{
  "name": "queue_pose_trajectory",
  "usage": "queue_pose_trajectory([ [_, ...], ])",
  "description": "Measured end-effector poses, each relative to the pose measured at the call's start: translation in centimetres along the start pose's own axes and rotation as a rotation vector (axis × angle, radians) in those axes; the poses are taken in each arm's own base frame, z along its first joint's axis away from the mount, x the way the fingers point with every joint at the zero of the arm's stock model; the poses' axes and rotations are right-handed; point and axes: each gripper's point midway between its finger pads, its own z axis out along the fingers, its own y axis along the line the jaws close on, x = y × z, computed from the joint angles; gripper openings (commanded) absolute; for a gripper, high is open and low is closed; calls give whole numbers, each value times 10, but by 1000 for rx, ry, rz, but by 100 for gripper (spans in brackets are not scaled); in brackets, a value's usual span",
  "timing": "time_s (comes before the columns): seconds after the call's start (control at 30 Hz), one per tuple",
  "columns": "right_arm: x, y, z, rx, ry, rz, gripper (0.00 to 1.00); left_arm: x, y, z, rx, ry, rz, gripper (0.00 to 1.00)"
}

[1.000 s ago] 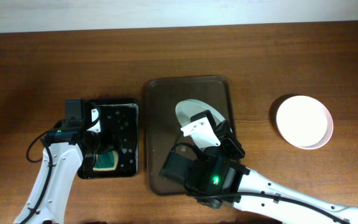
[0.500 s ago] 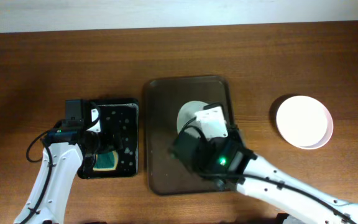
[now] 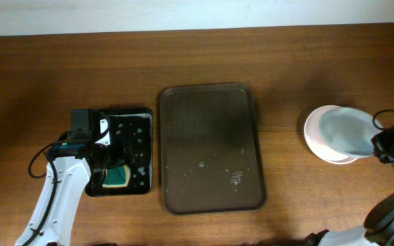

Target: Clean dirty plates on tray and stack at the side

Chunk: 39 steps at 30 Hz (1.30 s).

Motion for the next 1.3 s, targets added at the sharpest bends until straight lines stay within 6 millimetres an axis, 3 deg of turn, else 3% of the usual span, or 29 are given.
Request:
queue_pose_trajectory([
  [0.03,4,6,10,3,25,-35,29,0,0,0,0,0,0,99],
  [0.07,11,20,14,4,32,-97,39,0,0,0,0,0,0,99],
  [0.13,25,37,13,17,43,-172,47,0,0,0,0,-1,0,99],
  [0.17,29,46,-2,-10,12,-195,51,0,0,0,0,0,0,99],
  [0.23,33,58,-61,-99,-125,-227,51,0,0,0,0,-1,0,99],
  [0.27,50,68,-120,-226,-239,-277,52,0,0,0,0,-1,0,99],
  [0.3,74,79,-169,-364,-334,-359,54,0,0,0,0,-1,0,100],
  [0.33,109,91,-202,-495,-368,-487,73,0,0,0,0,-2,0,99],
  [0.37,158,104,-239,-666,-407,-671,99,0,0,0,0,0,0,99],
  [0.4,218,105,-270,-823,-421,-868,99,0,0,0,0,0,-1,99],
  [0.43,254,93,-298,-933,-478,-985,99,-1,0,0,0,-3,-1,99],
  [0.47,280,83,-310,-1007,-482,-1068,99,-1,0,0,1,-4,-1,99],
  [0.5,289,77,-314,-1031,-485,-1094,99,-1,0,0,0,-2,-1,99],
  [0.6,301,63,-303,-1007,-427,-1108,99,-1,0,0,0,-2,-1,99],
  [0.67,310,62,-304,-1021,-458,-1248,99,-1,0,0,0,-2,-1,100],
  [0.73,316,78,-306,-1092,-579,-1457,99,-1,0,0,0,-2,-1,100],
  [0.77,310,96,-304,-1130,-724,-1507,99,-1,0,-1,0,-2,-1,99],
  [0.8,306,107,-285,-1143,-822,-1522,99,-1,0,-1,1,-3,-1,99],
  [0.83,303,107,-235,-1092,-823,-1523,99,-1,0,-1,0,-4,-1,99],
  [0.97,285,104,-147,-1008,-993,-1453,99,-1,0,-1,1,-4,-1,100],
  [1.07,274,115,-131,-1054,-1213,-1394,99,-1,0,-1,0,-5,-1,99],
  [1.3,270,112,-100,-980,-1139,-1394,99,-1,0,-1,0,-5,-1,99],
])
